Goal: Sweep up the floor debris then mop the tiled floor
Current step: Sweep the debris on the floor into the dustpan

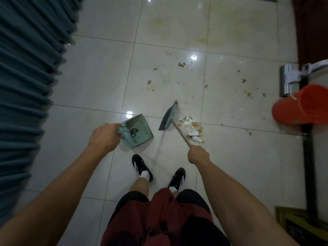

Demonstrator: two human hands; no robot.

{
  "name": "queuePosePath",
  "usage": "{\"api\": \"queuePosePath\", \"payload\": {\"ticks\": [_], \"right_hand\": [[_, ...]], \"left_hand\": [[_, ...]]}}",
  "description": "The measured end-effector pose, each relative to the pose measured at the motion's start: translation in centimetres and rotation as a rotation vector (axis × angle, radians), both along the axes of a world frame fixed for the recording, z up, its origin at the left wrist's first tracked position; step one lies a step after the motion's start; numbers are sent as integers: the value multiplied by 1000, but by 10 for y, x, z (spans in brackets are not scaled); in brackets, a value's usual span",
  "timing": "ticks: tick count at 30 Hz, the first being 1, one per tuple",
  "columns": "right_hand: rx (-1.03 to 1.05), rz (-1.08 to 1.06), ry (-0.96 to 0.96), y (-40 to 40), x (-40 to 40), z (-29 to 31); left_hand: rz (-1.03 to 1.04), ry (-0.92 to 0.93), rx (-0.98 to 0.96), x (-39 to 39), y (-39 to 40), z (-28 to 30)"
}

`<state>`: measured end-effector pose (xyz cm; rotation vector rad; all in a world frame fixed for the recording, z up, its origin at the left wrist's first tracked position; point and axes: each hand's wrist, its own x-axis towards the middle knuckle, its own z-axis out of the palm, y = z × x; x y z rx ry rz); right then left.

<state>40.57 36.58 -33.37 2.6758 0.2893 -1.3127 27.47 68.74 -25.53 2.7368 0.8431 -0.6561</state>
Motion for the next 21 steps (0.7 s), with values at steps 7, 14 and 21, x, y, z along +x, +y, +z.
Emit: {"api": "queuePosePath", "payload": {"ticks": [7, 14, 21], "right_hand": [[-24, -75, -68, -59, 7, 14], [17, -123, -109, -56, -1, 22], [52, -122, -157, 9, 13, 36]], "left_hand": [[-89, -21, -29, 28, -57, 2], [-121, -73, -58, 46, -63, 7], [-71, -122, -130, 47, -11, 14]]}}
